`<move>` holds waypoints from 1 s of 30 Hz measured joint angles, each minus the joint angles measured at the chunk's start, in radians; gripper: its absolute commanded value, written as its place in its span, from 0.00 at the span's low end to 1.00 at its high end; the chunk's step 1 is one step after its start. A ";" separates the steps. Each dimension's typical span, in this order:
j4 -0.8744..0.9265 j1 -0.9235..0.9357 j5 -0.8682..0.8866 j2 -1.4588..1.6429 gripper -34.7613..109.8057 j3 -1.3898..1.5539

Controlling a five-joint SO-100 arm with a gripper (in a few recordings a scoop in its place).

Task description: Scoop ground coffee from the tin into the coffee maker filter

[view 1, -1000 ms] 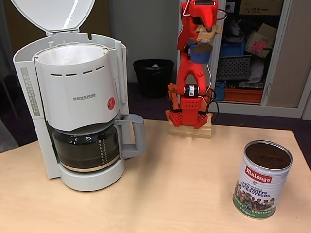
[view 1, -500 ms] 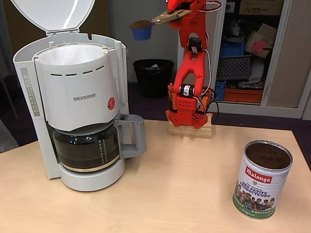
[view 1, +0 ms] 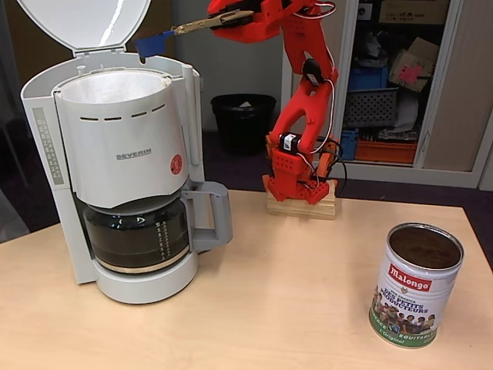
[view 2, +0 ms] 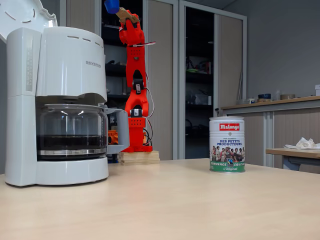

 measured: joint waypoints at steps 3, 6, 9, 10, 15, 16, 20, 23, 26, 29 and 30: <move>0.017 0.052 0.069 -0.015 0.24 -0.011; 0.049 0.098 0.126 -0.040 0.24 -0.043; 0.069 0.143 0.169 -0.072 0.24 -0.081; 0.080 0.160 0.184 -0.081 0.24 -0.086; 0.086 0.222 0.265 -0.087 0.24 -0.087; 0.086 0.225 0.282 -0.087 0.24 -0.083; 0.077 0.244 0.370 -0.089 0.24 -0.083; 0.077 0.247 0.425 -0.089 0.24 -0.083; 0.077 0.252 0.376 -0.089 0.24 -0.083; 0.077 0.265 0.221 -0.089 0.24 -0.083; 0.074 0.265 0.153 -0.089 0.24 -0.083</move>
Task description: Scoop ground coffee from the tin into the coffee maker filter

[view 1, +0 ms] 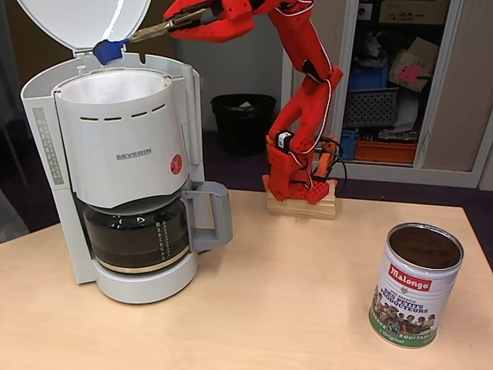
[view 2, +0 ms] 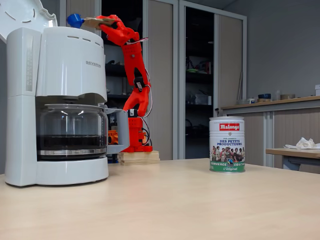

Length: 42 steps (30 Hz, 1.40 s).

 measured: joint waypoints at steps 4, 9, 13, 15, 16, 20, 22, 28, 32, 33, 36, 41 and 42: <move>-0.012 -0.003 -0.229 0.002 0.24 0.000; -0.063 -0.003 -0.391 0.023 0.24 0.008; -0.064 0.000 -0.350 0.026 0.24 0.023; -0.064 0.000 -0.261 0.023 0.24 0.028; -0.063 -0.005 -0.196 0.021 0.24 0.029; -0.055 -0.021 0.117 0.052 0.24 0.057; -0.055 -0.035 0.245 0.066 0.24 0.063; -0.055 -0.044 0.541 0.132 0.24 0.146; -0.055 -0.046 0.661 0.158 0.24 0.201; -0.052 -0.038 0.681 0.164 0.24 0.216; -0.049 -0.003 0.753 0.175 0.24 0.219; -0.049 0.049 0.839 0.161 0.24 0.219; -0.049 0.058 0.861 0.160 0.24 0.219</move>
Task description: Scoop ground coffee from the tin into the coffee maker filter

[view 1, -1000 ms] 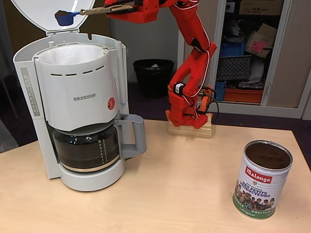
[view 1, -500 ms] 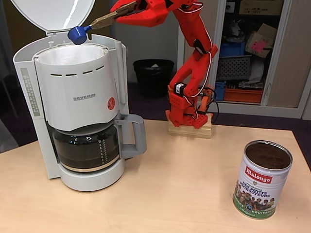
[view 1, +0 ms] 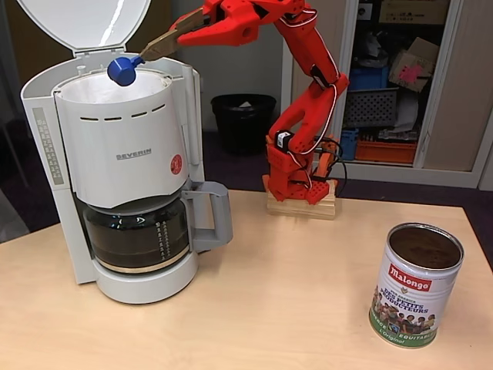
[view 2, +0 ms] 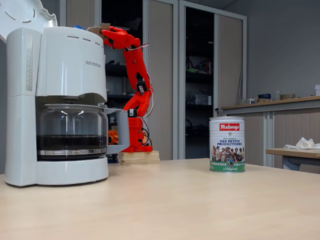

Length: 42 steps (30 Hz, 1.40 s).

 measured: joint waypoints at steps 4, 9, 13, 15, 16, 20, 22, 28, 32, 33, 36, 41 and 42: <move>0.000 0.026 0.133 -0.002 0.24 0.000; 0.000 0.048 0.324 -0.003 0.24 0.000; -0.006 0.029 0.483 -0.002 0.24 0.006; -0.015 0.012 0.565 -0.003 0.24 0.008; -0.015 0.006 0.601 -0.003 0.24 0.008; -0.046 -0.023 0.758 -0.003 0.24 0.008; -0.067 -0.032 0.816 -0.003 0.24 0.008; -0.120 -0.012 0.946 0.009 0.24 0.032; -0.140 -0.005 1.000 0.026 0.24 0.084; -0.140 -0.008 1.017 0.040 0.24 0.101; -0.170 -0.008 1.069 0.094 0.24 0.166; -0.267 -0.006 1.201 0.176 0.24 0.301; -0.284 -0.005 1.218 0.184 0.24 0.308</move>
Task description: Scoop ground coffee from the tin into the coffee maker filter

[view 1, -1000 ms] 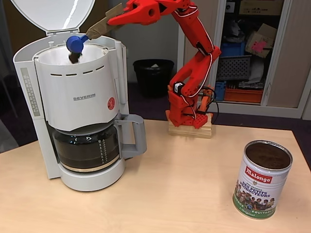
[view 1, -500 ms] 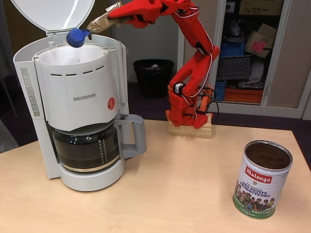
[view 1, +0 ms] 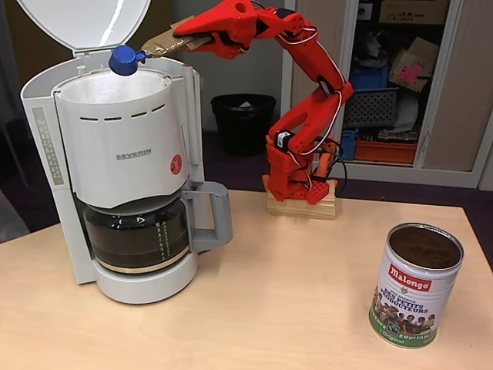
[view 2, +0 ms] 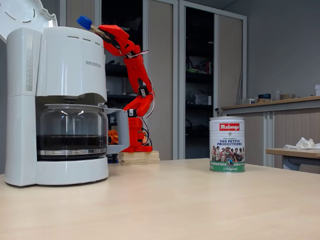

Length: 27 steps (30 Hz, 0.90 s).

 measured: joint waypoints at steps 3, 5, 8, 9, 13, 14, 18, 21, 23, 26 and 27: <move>-0.041 0.017 0.071 0.025 0.24 0.023; -0.072 0.017 0.112 0.028 0.24 0.026; -0.095 0.026 0.147 0.023 0.24 0.026; -0.100 0.031 0.152 0.021 0.24 0.026; -0.103 0.037 0.135 0.021 0.24 0.026; -0.103 0.046 0.097 0.015 0.24 0.026; -0.098 0.066 -0.158 -0.025 0.24 -0.025; -0.063 0.057 -0.451 -0.028 0.24 -0.083; -0.025 0.034 -0.672 -0.026 0.24 -0.127; 0.020 -0.026 -1.009 -0.015 0.24 -0.172; 0.038 -0.046 -1.114 -0.020 0.24 -0.190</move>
